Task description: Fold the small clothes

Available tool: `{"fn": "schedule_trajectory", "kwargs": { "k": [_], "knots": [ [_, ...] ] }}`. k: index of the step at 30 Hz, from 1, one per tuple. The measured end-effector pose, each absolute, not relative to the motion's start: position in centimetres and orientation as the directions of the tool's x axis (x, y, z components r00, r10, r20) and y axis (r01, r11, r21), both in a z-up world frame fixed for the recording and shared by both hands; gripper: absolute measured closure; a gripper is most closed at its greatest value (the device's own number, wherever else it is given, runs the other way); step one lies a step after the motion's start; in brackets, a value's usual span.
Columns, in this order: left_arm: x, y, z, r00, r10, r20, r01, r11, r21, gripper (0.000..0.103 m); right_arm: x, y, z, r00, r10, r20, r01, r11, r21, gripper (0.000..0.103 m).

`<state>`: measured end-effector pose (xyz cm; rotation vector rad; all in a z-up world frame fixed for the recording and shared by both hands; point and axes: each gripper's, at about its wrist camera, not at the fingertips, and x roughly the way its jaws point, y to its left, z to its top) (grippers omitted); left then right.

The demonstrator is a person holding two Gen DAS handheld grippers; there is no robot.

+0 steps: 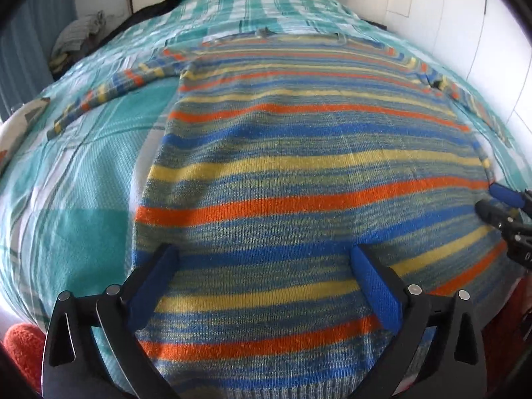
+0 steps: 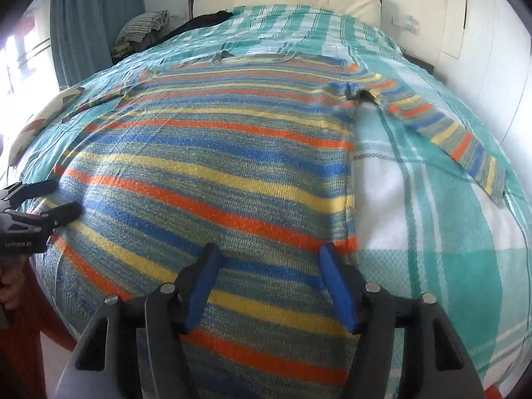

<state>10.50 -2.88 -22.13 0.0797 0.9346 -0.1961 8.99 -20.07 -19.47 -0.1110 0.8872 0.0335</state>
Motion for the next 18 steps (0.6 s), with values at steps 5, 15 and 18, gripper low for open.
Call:
{"fn": "schedule_trajectory", "kwargs": {
  "k": [5,15,18],
  "knots": [
    [10.47,-2.91,-22.19,0.579,-0.130,-0.805,0.205,0.979,-0.011,0.001,8.79,-19.56,-19.97,0.644,-0.054,-0.763,-0.078,0.988,-0.136,0.039],
    [10.47,-3.09,-22.18,0.576,-0.125,-0.808,0.204,0.979,-0.006,0.001,8.25,-19.70,-20.25,0.644,-0.068,-0.762,-0.078,0.985,-0.154,0.039],
    [10.42,-2.97,-22.21,0.573,-0.126,-0.810,0.209,0.978,-0.004,0.001,8.24,-19.67,-20.22,0.644,-0.071,-0.762,-0.078,0.984,-0.158,0.039]
  ]
}}
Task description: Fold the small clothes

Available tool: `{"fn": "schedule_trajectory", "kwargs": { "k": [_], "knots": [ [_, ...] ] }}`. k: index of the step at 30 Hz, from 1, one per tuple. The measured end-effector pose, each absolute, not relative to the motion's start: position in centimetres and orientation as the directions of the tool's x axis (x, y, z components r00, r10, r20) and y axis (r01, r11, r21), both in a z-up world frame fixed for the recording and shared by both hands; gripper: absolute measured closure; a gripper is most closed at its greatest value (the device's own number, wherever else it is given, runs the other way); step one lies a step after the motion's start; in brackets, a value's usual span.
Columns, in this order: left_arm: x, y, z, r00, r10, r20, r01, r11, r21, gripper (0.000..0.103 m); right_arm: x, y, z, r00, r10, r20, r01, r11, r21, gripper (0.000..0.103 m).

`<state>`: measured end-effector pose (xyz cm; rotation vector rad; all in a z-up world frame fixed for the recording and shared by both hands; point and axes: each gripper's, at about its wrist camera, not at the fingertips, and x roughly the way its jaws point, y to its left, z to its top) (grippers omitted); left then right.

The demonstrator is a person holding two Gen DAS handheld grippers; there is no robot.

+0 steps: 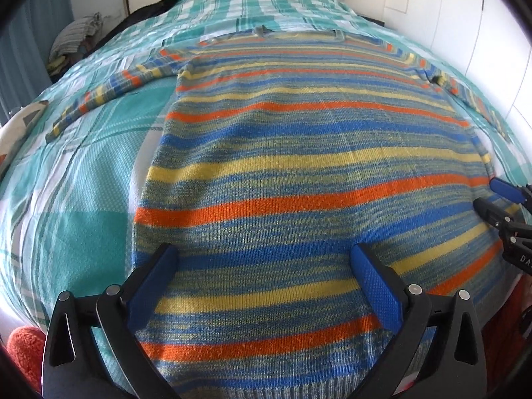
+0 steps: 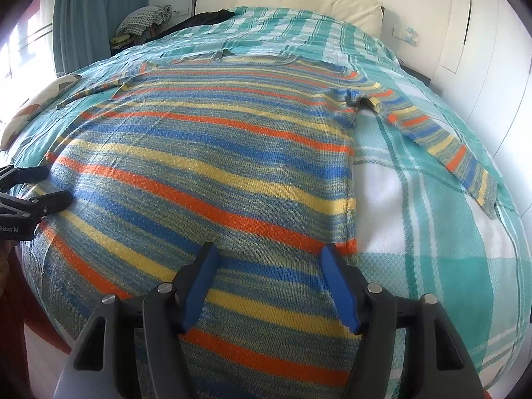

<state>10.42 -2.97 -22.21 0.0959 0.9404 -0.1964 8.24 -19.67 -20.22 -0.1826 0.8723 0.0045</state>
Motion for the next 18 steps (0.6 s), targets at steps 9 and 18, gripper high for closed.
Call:
{"fn": "schedule_trajectory", "kwargs": {
  "k": [9,18],
  "knots": [
    [10.35,-3.04,-22.17,0.574,-0.123,-0.810,0.206,0.979,-0.002,0.001,8.25,-19.69,-20.21,0.642,-0.073,-0.763,-0.079,0.984,-0.161,0.038],
    [10.33,-3.06,-22.17,0.573,-0.122,-0.810,0.205,0.979,-0.002,0.001,8.25,-19.69,-20.20,0.642,-0.075,-0.763,-0.080,0.983,-0.163,0.038]
  ]
}}
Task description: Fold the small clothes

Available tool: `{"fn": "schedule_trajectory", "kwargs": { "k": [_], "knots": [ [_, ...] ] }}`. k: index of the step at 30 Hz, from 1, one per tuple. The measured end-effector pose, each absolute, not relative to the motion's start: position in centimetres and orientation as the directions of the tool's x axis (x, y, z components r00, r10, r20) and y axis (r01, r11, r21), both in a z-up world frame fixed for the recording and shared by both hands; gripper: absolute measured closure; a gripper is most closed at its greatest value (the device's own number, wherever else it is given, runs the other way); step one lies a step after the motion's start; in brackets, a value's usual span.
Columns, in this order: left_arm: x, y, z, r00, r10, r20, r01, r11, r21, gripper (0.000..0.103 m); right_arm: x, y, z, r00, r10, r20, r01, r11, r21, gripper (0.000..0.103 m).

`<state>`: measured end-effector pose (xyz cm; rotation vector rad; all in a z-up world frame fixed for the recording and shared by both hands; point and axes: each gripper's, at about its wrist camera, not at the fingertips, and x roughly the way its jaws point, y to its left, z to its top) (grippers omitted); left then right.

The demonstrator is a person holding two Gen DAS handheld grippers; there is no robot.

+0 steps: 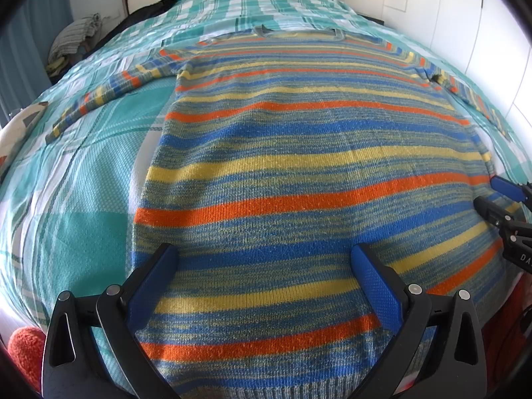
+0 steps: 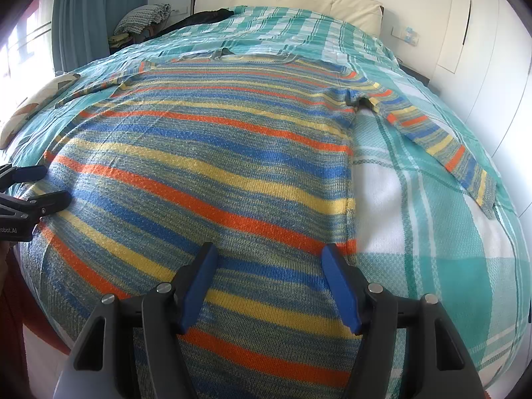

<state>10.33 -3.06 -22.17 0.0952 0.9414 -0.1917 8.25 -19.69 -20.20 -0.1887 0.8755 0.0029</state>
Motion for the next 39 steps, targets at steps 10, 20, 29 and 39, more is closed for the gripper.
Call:
{"fn": "schedule_trajectory", "kwargs": {
  "k": [10,20,29,39],
  "knots": [
    [10.28,-3.10,-22.15,0.573,-0.120,-0.810,0.203,0.979,-0.001,0.001,8.26,-19.76,-20.19,0.640,-0.075,-0.765,-0.082,0.983,-0.165,0.038],
    [10.25,-3.06,-22.17,0.573,-0.119,-0.811,0.205,0.979,0.001,0.001,8.26,-19.76,-20.14,0.639,-0.077,-0.766,-0.082,0.982,-0.168,0.038],
    [10.21,-3.11,-22.15,0.573,-0.117,-0.811,0.202,0.979,0.002,0.001,7.94,-19.92,-20.22,0.638,-0.082,-0.766,-0.077,0.982,-0.170,0.038],
    [10.18,-3.09,-22.13,0.572,-0.115,-0.812,0.202,0.979,0.004,0.001,8.00,-19.97,-20.17,0.637,-0.080,-0.767,-0.082,0.982,-0.171,0.037]
  ]
}}
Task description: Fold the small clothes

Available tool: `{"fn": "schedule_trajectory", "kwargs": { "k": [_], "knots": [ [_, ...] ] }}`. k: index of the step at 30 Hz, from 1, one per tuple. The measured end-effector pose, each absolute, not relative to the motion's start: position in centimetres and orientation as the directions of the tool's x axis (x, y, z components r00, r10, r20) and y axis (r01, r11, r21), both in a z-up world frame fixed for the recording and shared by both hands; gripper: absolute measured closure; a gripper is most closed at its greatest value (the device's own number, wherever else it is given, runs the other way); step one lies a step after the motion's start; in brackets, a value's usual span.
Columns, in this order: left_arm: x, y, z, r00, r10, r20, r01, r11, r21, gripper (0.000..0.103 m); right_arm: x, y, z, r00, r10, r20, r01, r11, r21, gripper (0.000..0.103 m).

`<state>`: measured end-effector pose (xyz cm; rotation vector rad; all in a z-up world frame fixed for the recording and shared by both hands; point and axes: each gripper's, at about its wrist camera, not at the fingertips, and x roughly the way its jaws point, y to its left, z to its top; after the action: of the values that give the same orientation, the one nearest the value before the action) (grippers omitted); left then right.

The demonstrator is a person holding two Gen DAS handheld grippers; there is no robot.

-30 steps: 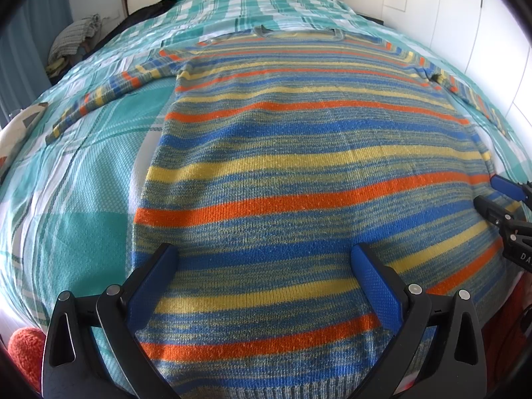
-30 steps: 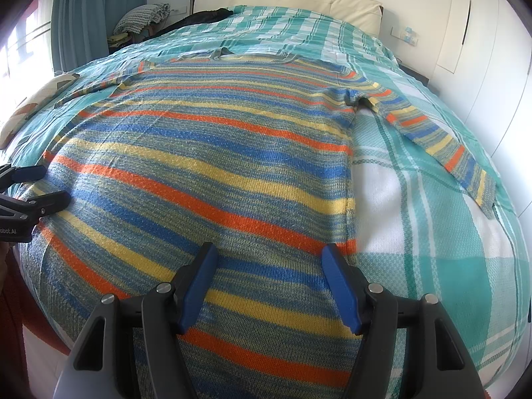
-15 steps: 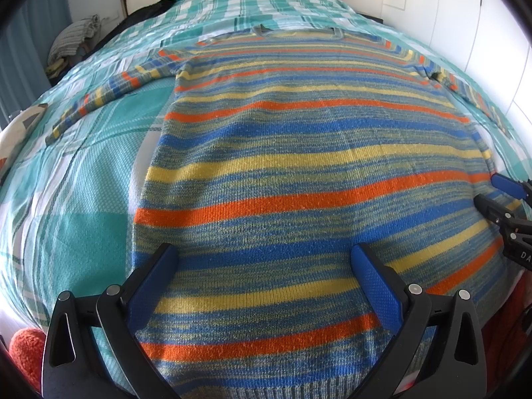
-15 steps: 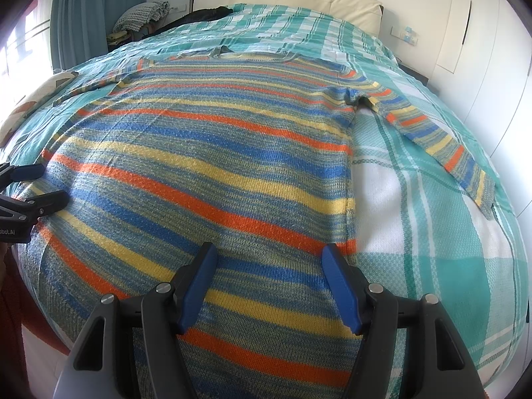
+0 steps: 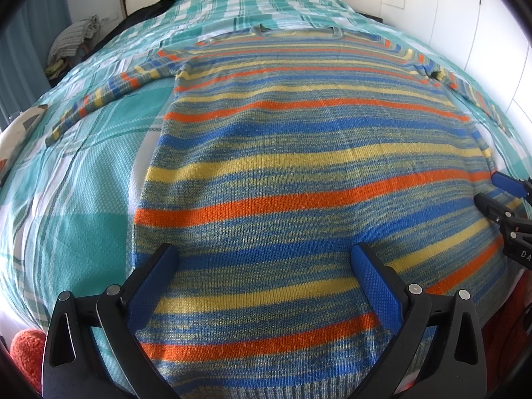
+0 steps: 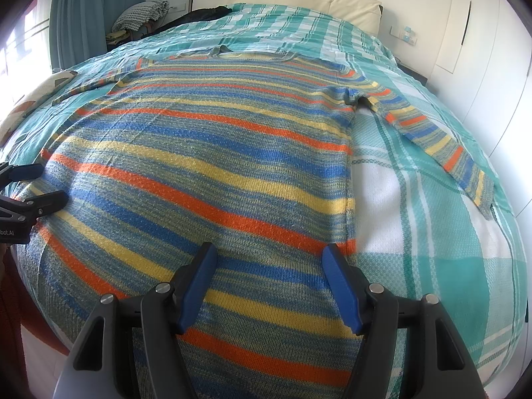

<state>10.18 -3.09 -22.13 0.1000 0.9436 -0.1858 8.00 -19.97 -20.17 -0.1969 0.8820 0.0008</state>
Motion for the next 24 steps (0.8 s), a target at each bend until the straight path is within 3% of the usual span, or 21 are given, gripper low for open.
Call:
{"fn": "schedule_trajectory", "kwargs": {
  "k": [16,20,24],
  "knots": [
    [10.0,-2.9,-21.0,0.545,-0.091,-0.834,0.202,0.979,0.025,0.001,8.1,-21.0,-18.1,0.599,-0.055,-0.799,-0.100,0.985,-0.143,0.039],
    [8.3,-0.8,-17.7,0.560,-0.170,-0.811,0.188,0.979,-0.076,0.001,8.1,-27.6,-12.6,0.696,-0.012,-0.718,0.027,1.000,0.009,0.038],
    [6.9,1.9,-15.5,0.619,-0.170,-0.767,0.132,0.985,-0.112,0.001,10.1,-41.2,-9.8,0.711,-0.111,-0.694,0.310,0.936,0.169,0.037]
  ]
}}
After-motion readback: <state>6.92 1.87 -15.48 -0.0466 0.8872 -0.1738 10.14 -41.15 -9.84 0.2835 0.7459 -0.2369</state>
